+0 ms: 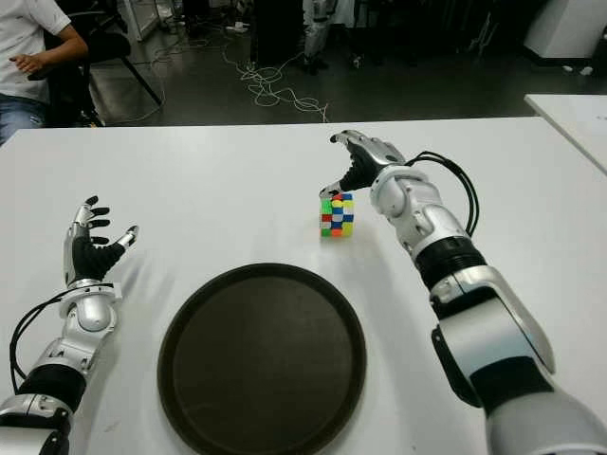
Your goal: Pick up the Rubik's Cube and put it in the plate
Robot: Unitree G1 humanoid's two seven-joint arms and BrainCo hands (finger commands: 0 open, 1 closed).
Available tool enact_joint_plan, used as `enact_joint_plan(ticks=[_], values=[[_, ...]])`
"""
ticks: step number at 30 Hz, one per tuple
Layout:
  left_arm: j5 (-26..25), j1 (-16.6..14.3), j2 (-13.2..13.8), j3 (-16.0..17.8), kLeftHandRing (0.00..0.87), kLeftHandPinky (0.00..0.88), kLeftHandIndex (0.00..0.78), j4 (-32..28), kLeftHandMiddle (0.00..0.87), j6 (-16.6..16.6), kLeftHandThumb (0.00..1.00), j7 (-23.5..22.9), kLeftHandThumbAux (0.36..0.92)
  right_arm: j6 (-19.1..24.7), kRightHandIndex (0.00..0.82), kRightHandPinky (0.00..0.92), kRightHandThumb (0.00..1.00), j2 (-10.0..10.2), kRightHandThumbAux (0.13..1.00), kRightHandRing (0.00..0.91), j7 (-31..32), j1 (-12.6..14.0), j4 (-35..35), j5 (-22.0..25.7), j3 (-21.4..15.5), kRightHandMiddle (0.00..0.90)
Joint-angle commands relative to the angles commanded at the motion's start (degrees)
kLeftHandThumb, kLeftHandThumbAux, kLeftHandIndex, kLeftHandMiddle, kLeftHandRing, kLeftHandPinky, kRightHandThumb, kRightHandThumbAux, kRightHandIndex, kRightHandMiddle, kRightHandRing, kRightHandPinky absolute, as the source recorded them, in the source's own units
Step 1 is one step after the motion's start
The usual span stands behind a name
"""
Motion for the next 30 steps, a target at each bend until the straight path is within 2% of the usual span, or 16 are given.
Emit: enact_joint_plan(ticks=[2, 5, 10, 14, 16, 18, 20, 26, 28, 30], values=[[0.0, -0.1, 0.0, 0.0, 0.565, 0.608, 0.000, 0.1, 0.321, 0.1, 0.000, 0.1, 0.720, -0.2, 0.000, 0.020, 0.000, 0.2, 0.681, 0.018, -0.2, -0.2, 0.6, 0.1, -0.1, 0.026], [0.0, -0.2, -0.1, 0.0, 0.643, 0.675, 0.000, 0.0, 0.390, 0.3, 0.000, 0.2, 0.718, -0.5, 0.000, 0.029, 0.000, 0.3, 0.689, 0.036, -0.4, -0.5, 1.2, 0.3, -0.1, 0.040], [0.1, -0.2, -0.1, -0.1, 0.620, 0.631, 0.000, -0.1, 0.363, 0.7, 0.000, 0.2, 0.719, -1.2, 0.000, 0.073, 0.000, 0.5, 0.704, 0.064, -0.3, -0.8, 2.2, 0.9, -0.3, 0.054], [0.2, -0.1, 0.0, -0.2, 0.655, 0.668, 0.000, -0.3, 0.393, 1.2, 0.002, 0.1, 0.745, -1.5, 0.000, 0.150, 0.000, 0.7, 0.712, 0.131, 0.3, -1.1, 2.5, 1.2, -0.2, 0.085], [0.4, -0.1, 0.1, -0.3, 0.612, 0.616, 0.000, -0.3, 0.355, 1.4, 0.001, 0.1, 0.747, -1.6, 0.000, 0.193, 0.000, 0.7, 0.719, 0.179, 0.5, -1.1, 2.5, 1.2, -0.2, 0.112], [0.5, -0.1, 0.1, -0.3, 0.508, 0.528, 0.000, -0.3, 0.282, 1.7, 0.000, 0.1, 0.733, -1.7, 0.000, 0.215, 0.000, 0.8, 0.725, 0.204, 0.5, -1.1, 2.4, 1.3, -0.3, 0.129], [0.5, -0.1, 0.1, -0.4, 0.479, 0.517, 0.000, -0.3, 0.257, 1.8, 0.000, 0.0, 0.722, -1.7, 0.000, 0.224, 0.000, 0.9, 0.729, 0.211, 0.6, -1.0, 2.3, 1.5, -0.4, 0.135], [0.2, -0.1, 0.3, -0.3, 0.565, 0.604, 0.000, 0.0, 0.321, 1.9, 0.000, -0.5, 0.702, -1.4, 0.000, 0.272, 0.000, 1.0, 0.727, 0.265, 1.1, -1.0, 2.1, 1.7, -0.3, 0.170], [0.3, -0.2, 0.3, -0.4, 0.555, 0.589, 0.000, 0.1, 0.318, 1.8, 0.000, -0.6, 0.702, -1.4, 0.000, 0.290, 0.000, 1.0, 0.727, 0.300, 1.1, -1.0, 2.2, 1.6, -0.2, 0.185], [0.2, -0.2, 0.3, -0.4, 0.493, 0.529, 0.000, 0.1, 0.279, 1.5, 0.000, -0.6, 0.704, -1.5, 0.000, 0.400, 0.000, 1.1, 0.738, 0.409, 1.1, -1.0, 2.5, 1.6, -0.1, 0.262]])
